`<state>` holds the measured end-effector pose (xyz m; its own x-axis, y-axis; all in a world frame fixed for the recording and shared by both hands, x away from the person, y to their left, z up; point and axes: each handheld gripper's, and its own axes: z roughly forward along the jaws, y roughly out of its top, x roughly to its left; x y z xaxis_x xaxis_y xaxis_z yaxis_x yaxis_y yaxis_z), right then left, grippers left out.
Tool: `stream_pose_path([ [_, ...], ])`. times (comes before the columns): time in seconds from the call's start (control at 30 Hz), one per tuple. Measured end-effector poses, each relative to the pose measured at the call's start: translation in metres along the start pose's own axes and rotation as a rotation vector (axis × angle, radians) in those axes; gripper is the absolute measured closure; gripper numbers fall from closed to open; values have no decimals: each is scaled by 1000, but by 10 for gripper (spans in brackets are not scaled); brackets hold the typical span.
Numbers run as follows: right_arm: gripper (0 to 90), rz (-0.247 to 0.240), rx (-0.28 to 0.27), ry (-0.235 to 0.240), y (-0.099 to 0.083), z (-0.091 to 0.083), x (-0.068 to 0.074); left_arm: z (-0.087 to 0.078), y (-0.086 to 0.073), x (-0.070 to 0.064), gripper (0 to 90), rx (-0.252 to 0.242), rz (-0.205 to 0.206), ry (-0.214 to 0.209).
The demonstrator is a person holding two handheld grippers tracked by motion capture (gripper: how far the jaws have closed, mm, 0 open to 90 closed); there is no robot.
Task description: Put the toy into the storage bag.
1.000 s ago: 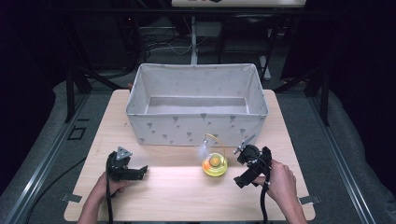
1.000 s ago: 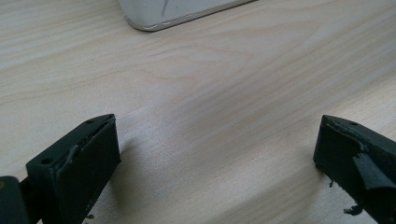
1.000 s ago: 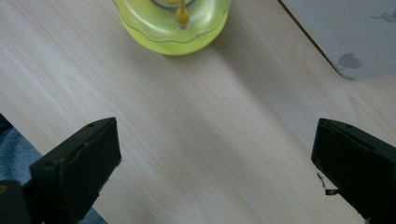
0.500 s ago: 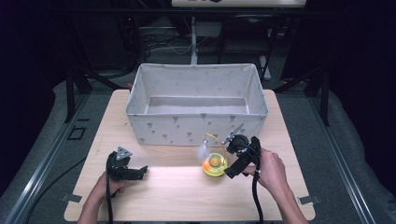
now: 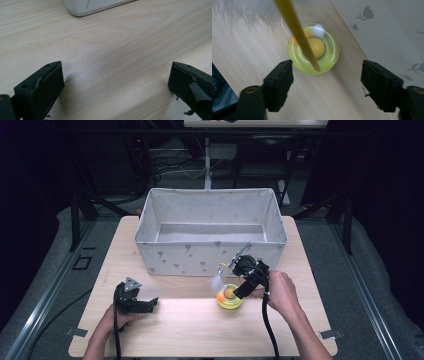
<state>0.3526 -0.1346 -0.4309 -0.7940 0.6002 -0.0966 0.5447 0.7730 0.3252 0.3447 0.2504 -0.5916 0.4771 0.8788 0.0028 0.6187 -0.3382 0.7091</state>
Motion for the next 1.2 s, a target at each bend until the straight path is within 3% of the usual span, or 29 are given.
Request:
stream_pose_path([
  [0.3, 579, -46, 47, -26, 11, -4, 2, 0, 0, 0, 3, 0, 0, 0],
  [0.73, 868, -75, 53, -16, 15, -6, 5, 0, 0, 0, 3, -1, -1, 2],
  [1.2, 884, -83, 28, -16, 20, -8, 12, 0, 0, 0, 3, -1, 0, 2],
])
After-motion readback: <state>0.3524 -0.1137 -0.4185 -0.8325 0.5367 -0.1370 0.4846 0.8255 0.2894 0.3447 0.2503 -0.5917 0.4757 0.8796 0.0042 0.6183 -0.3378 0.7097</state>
